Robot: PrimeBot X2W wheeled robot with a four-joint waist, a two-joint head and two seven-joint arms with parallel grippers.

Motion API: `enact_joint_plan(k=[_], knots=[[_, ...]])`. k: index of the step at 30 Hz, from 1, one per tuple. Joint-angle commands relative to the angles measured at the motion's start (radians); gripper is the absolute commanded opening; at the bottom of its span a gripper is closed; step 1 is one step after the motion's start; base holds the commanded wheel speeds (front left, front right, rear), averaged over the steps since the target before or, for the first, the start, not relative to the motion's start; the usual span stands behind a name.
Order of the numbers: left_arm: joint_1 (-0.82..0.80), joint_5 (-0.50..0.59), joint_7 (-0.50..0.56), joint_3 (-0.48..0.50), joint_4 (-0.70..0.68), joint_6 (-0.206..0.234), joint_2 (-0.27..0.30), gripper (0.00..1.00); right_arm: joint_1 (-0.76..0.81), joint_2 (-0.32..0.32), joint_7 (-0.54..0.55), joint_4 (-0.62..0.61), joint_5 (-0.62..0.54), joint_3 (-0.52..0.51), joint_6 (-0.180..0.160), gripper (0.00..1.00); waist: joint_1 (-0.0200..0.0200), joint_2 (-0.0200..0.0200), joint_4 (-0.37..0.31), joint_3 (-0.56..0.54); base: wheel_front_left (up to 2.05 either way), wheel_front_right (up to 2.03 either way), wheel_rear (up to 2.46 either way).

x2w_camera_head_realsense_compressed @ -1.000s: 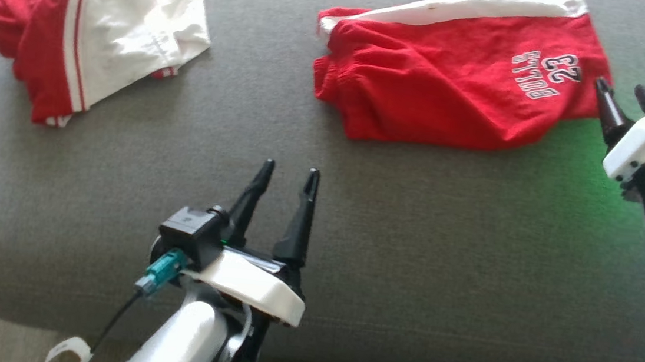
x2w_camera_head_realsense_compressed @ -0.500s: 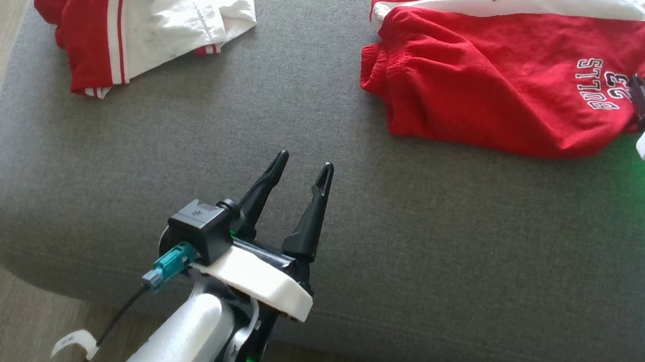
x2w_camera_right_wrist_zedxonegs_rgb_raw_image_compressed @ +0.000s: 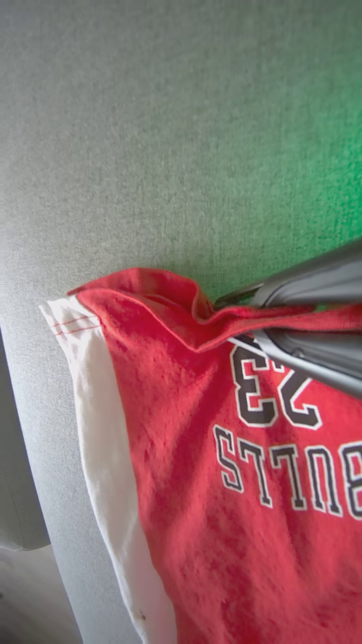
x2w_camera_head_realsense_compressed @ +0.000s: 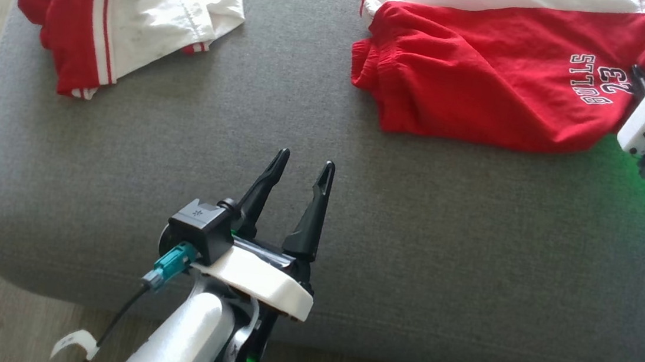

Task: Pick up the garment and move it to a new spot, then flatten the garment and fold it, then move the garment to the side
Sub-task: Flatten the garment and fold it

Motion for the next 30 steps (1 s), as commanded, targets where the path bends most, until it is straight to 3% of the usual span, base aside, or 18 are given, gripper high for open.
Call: enact_joint_plan(k=[1, 15, 23, 30], knots=[[-0.030, 0.011, -0.012, 0.037, -0.039, 0.000, -0.004, 1.00, -0.009, 0.015, -0.024, -0.014, 0.006, 0.017, 0.000, 0.00, 0.0000, 0.0000, -0.008, 0.002, 0.00, 0.00, 0.00], [-0.044, 0.043, -0.012, 0.044, -0.051, -0.002, -0.004, 1.00, 0.032, 0.011, -0.137, -0.108, 0.111, 0.012, 0.000, 0.00, 0.0000, 0.0000, -0.085, 0.047, 0.00, 0.00, 0.00], [-0.050, 0.043, -0.012, 0.046, -0.039, -0.004, -0.004, 1.00, 0.143, -0.037, -0.138, -0.290, 0.192, 0.029, 0.000, 0.00, 0.0000, 0.0000, -0.107, 0.046, 0.00, 0.00, 0.00], [-0.044, 0.042, -0.012, 0.050, -0.028, -0.004, -0.004, 1.00, 0.227, 0.009, -0.087, -0.524, 0.238, 0.071, 0.000, 0.00, 0.0000, 0.0000, -0.116, 0.019, 0.00, 0.00, 0.00]])
